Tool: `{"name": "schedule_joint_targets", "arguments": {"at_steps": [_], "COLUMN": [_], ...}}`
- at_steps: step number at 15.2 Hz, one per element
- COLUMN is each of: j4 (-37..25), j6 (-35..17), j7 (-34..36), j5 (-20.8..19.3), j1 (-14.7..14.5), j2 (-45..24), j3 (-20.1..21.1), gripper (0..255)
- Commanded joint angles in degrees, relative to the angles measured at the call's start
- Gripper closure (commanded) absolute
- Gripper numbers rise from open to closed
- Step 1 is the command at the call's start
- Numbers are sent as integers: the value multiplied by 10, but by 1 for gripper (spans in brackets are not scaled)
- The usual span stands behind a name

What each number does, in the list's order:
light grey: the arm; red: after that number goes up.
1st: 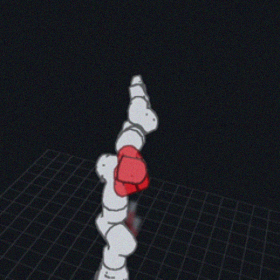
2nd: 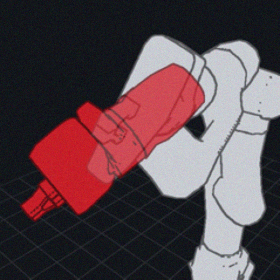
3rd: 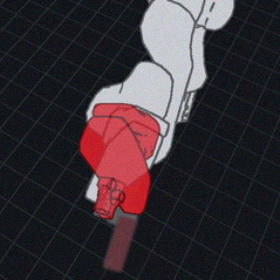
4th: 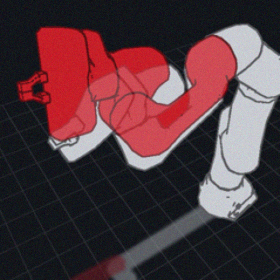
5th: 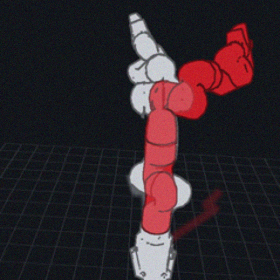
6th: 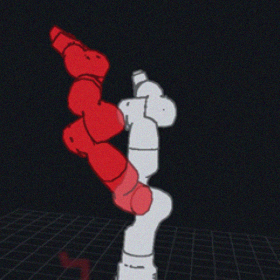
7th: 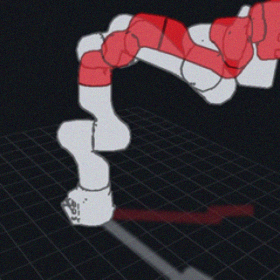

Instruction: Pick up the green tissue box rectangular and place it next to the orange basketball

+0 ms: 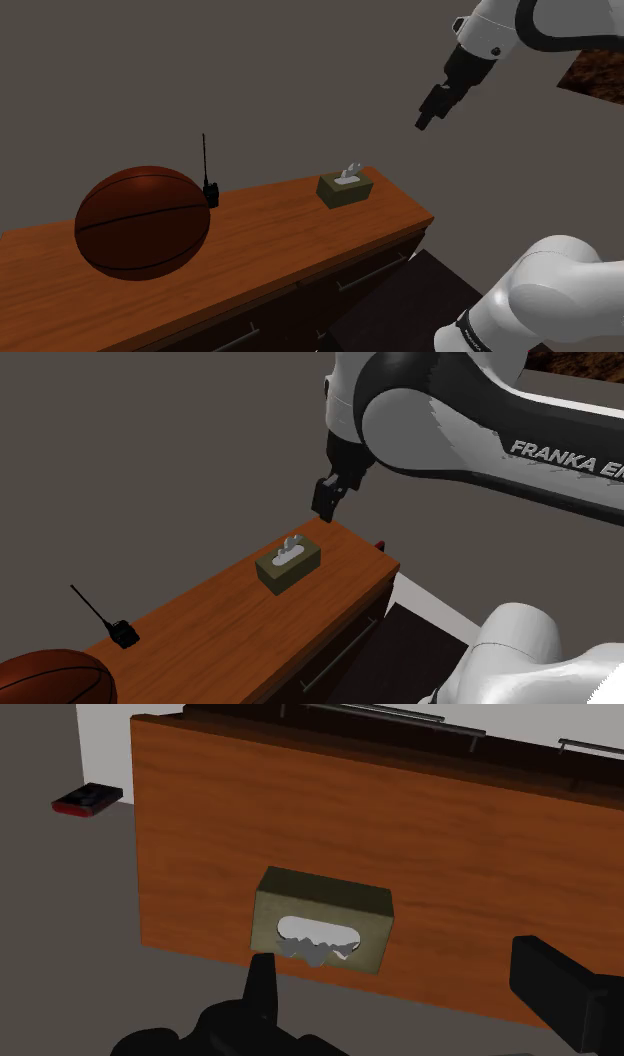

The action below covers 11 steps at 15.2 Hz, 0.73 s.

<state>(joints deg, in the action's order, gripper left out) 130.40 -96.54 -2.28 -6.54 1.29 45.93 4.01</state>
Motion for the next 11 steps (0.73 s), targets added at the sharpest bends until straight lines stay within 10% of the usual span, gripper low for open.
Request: {"name": "schedule_joint_targets", "arguments": {"at_steps": [1,11], "j4": [0,102], "j6": [0,-221], "j7": [0,125], "j5": [0,84], "j1": [0,35], "j2": [0,-98], "j3": [0,-32], "gripper": [0,0]}}
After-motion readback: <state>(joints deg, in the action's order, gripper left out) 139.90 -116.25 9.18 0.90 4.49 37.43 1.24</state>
